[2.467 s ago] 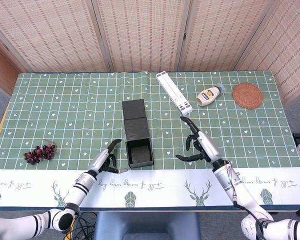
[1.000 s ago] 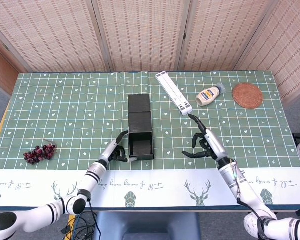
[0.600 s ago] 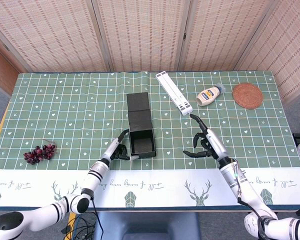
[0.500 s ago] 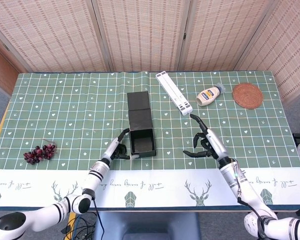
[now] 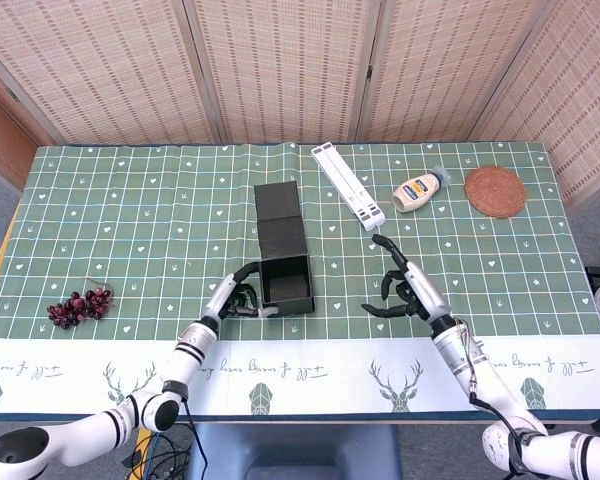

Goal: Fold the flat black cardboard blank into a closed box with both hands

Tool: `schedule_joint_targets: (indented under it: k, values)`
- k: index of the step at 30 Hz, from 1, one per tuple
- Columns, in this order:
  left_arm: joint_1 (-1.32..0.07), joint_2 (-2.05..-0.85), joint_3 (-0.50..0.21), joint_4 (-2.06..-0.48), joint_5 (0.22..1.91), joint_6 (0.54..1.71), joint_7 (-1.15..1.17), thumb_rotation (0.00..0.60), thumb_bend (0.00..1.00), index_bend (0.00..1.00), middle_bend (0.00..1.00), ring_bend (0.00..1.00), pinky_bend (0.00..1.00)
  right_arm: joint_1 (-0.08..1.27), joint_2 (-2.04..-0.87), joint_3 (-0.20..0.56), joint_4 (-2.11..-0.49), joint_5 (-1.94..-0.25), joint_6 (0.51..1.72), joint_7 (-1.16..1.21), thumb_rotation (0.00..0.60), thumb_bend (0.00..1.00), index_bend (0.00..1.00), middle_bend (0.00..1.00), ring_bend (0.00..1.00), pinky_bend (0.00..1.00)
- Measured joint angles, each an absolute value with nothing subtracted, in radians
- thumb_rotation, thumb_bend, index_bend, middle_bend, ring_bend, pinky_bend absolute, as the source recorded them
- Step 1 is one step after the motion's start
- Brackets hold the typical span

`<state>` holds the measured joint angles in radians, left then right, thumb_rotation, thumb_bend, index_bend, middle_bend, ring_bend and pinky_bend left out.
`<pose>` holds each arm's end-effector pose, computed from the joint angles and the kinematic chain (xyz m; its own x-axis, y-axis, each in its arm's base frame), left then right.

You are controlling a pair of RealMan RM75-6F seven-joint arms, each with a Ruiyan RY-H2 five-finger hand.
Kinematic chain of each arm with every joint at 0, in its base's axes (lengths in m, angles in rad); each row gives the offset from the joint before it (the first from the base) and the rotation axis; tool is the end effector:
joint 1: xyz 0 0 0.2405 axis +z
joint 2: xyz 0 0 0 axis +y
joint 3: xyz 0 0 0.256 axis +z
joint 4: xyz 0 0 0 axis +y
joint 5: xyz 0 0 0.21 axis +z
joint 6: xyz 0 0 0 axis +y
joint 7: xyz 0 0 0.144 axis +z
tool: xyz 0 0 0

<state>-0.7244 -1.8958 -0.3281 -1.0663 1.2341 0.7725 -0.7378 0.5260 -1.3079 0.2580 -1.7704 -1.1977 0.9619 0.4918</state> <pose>-0.1440 0.3584 -0.1014 -0.5442 0.4699 0.6950 0.8147 0.0982 0.5716 -0.1672 -0.3071 0.0545 -0.4165 -0.4016 0.8156 -0.8847 -0.0275 -0.4653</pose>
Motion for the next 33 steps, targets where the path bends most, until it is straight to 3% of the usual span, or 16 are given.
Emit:
schedule_joint_targets:
  k: [17,29,33]
  values:
    - [-0.655,-1.685,-0.242,-1.338,1.388,0.889,-0.804,0.6,0.08,0.27,0.29,0.6,0.87,0.629,-1.401,0.27,-1.665,-1.03,0.832,0.371,0.6,0.19,0.0,0.08,0.64,1.0]
    - [-0.63,-1.573,-0.152,-1.526,1.471,0.941,-0.763,0.6,0.08,0.27,0.29,0.6,0.87,0.79,-1.556,0.338,-1.545,-0.883,0.774,0.225,0.6,0.18,0.0,0.09,0.64,1.0]
    - [-0.637,-1.571,-0.133,-1.536,1.474,0.931,-0.742,0.6,0.08,0.27,0.29,0.6,0.87,0.827,-1.603,0.377,-1.527,-0.866,0.788,0.211,0.6,0.11,0.0,0.1,0.64,1.0]
